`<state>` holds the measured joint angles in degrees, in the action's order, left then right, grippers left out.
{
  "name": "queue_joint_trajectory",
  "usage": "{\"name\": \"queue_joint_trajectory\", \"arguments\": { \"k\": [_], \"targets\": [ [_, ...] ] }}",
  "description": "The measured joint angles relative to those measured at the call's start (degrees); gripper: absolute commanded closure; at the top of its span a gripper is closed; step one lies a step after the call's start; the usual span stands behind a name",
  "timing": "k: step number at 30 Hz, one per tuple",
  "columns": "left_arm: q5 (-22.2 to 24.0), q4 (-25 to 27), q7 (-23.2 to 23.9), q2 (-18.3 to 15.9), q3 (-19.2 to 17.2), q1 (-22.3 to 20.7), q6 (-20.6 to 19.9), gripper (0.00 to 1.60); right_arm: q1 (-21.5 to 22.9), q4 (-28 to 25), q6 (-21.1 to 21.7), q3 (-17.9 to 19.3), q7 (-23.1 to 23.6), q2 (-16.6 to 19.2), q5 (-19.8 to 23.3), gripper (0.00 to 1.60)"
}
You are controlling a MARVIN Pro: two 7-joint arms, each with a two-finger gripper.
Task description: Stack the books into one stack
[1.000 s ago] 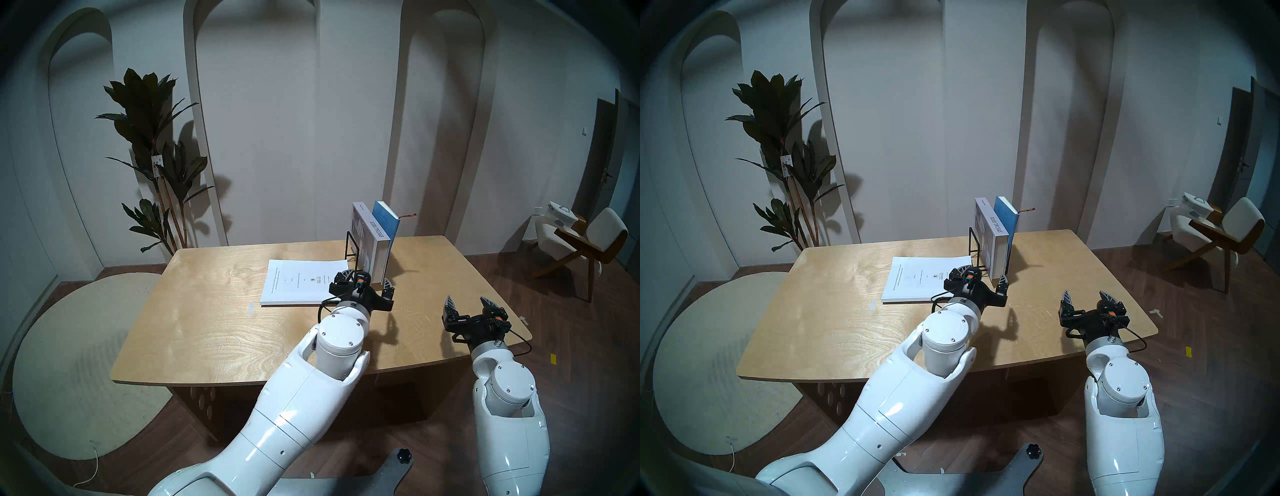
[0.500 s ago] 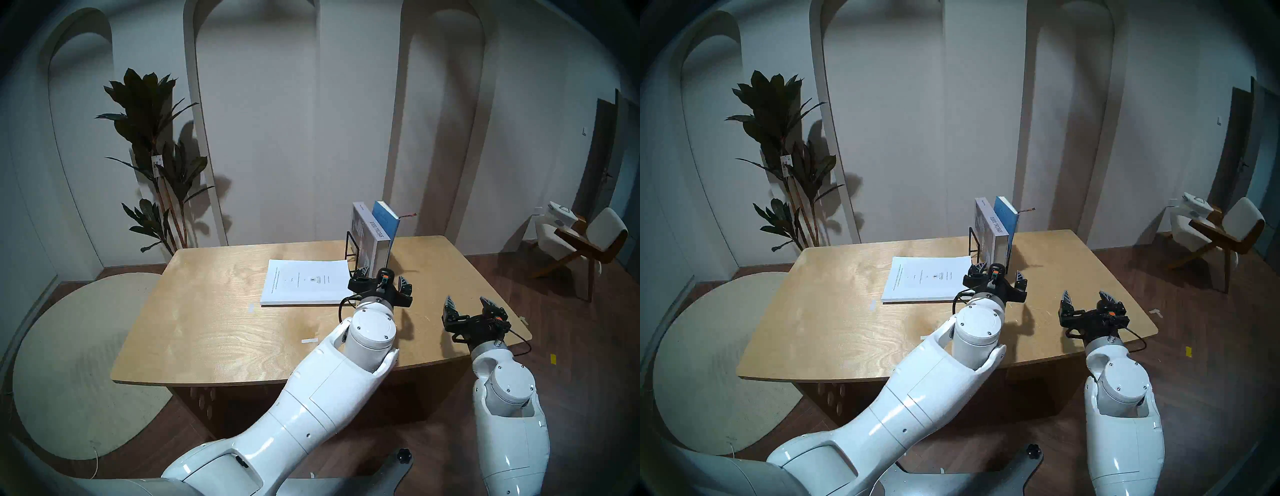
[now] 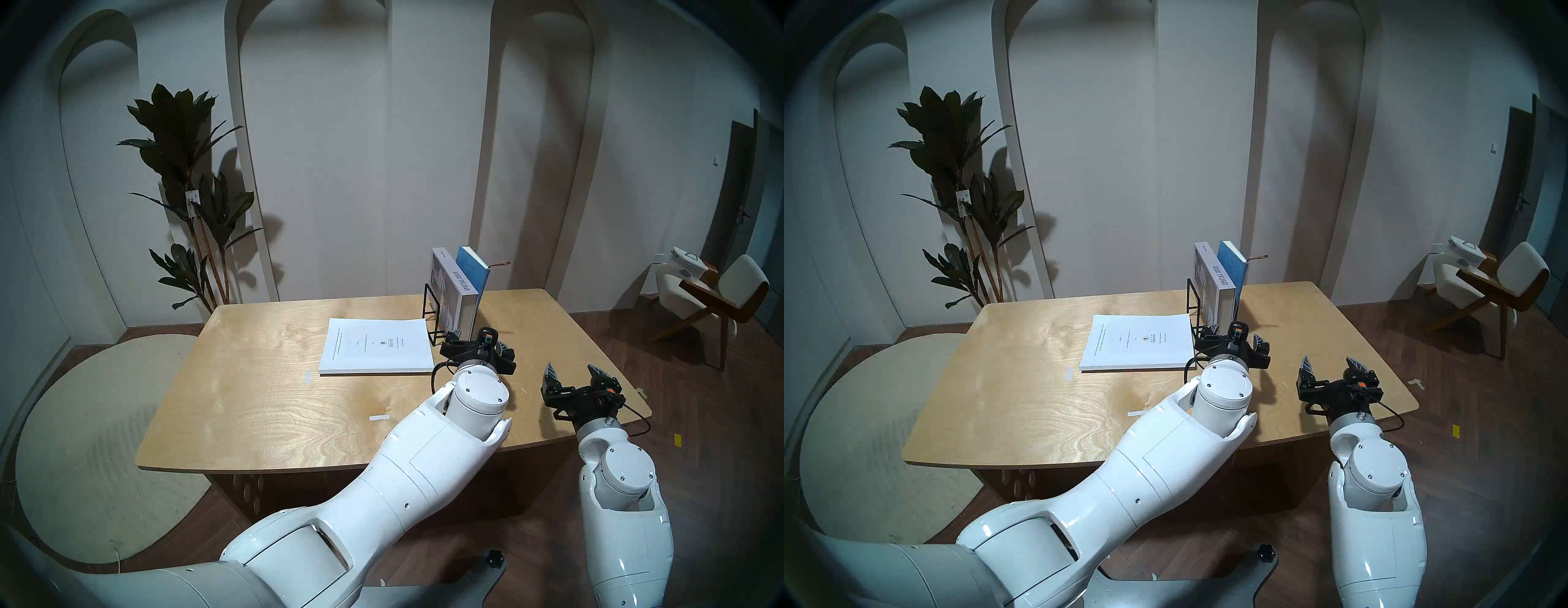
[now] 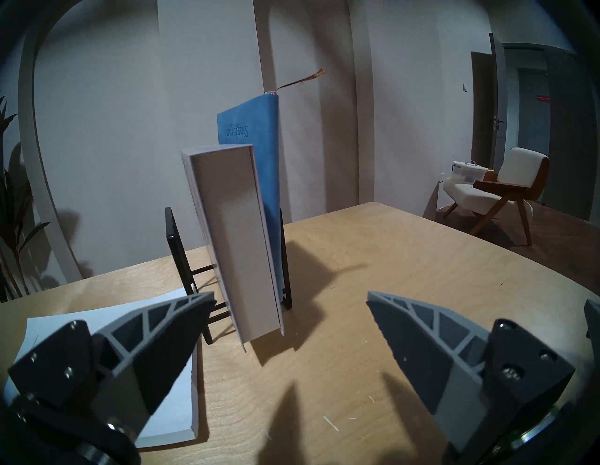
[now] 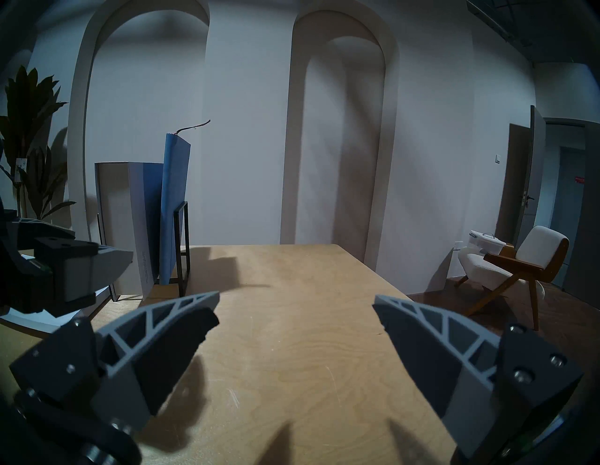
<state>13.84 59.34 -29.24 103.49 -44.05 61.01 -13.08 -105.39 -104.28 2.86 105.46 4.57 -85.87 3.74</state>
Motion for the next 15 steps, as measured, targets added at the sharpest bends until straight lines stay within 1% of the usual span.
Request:
{"name": "queue_joint_trajectory", "arguments": {
  "k": [3, 10, 15],
  "targets": [
    [1.3, -1.8, -1.0, 1.2, -0.7, -1.2, 0.2, 0.00, 0.0, 0.1, 0.0, 0.0, -0.1, 0.1, 0.1, 0.00],
    [4.5, -7.4, -5.6, 4.6, -3.8, -4.5, 0.5, 0.00, 0.0, 0.1, 0.0, -0.1, -0.2, 0.2, 0.3, 0.00],
    [7.6, -12.7, -8.6, 7.2, -6.4, -6.9, 1.6, 0.00, 0.0, 0.1, 0.0, -0.2, -0.3, 0.3, 0.3, 0.00]
  ]
}}
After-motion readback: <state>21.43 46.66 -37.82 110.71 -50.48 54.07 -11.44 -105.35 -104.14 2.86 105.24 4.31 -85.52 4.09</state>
